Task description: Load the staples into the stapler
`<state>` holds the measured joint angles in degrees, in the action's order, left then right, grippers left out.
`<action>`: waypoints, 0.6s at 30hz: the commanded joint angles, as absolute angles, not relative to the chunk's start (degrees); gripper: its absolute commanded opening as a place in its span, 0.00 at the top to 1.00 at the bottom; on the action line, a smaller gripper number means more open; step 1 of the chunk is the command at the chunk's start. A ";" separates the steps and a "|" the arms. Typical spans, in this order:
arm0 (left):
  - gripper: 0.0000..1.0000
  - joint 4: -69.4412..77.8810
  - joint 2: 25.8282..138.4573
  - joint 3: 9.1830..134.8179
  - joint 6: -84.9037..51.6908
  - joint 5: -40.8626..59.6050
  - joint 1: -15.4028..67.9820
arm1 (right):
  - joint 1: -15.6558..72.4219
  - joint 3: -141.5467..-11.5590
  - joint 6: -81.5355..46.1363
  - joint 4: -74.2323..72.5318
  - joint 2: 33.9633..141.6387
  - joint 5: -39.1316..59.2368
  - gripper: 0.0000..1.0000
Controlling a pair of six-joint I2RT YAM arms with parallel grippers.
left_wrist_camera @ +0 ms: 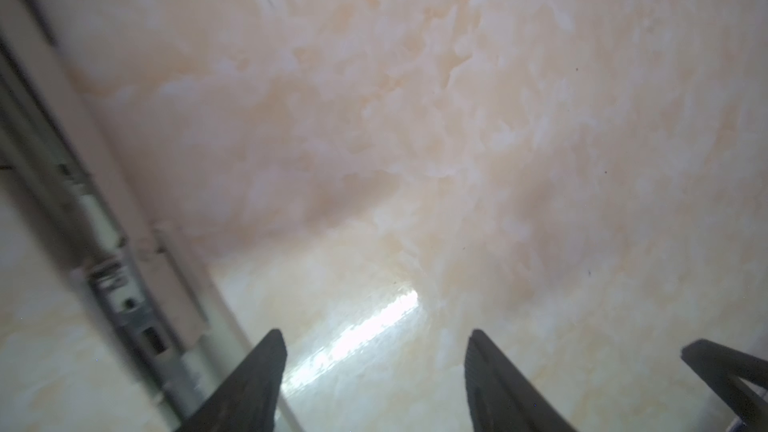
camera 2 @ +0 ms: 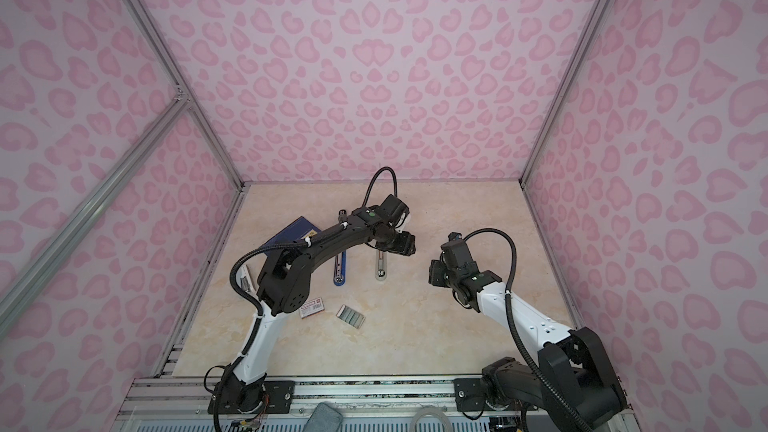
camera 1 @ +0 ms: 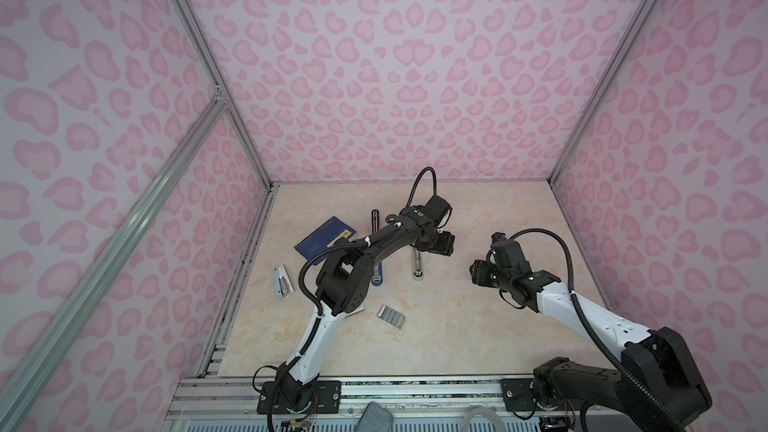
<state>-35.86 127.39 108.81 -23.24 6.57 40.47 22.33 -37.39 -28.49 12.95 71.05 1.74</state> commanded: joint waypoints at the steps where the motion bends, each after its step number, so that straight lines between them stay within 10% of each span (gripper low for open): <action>1: 0.27 -31.72 125.09 105.95 -26.12 -1.69 37.61 | 22.27 -37.08 -29.16 11.09 71.61 2.58 0.37; 18: 0.27 -37.51 144.26 129.04 -23.41 12.72 33.00 | 22.17 -36.06 -28.94 10.64 71.60 4.12 0.37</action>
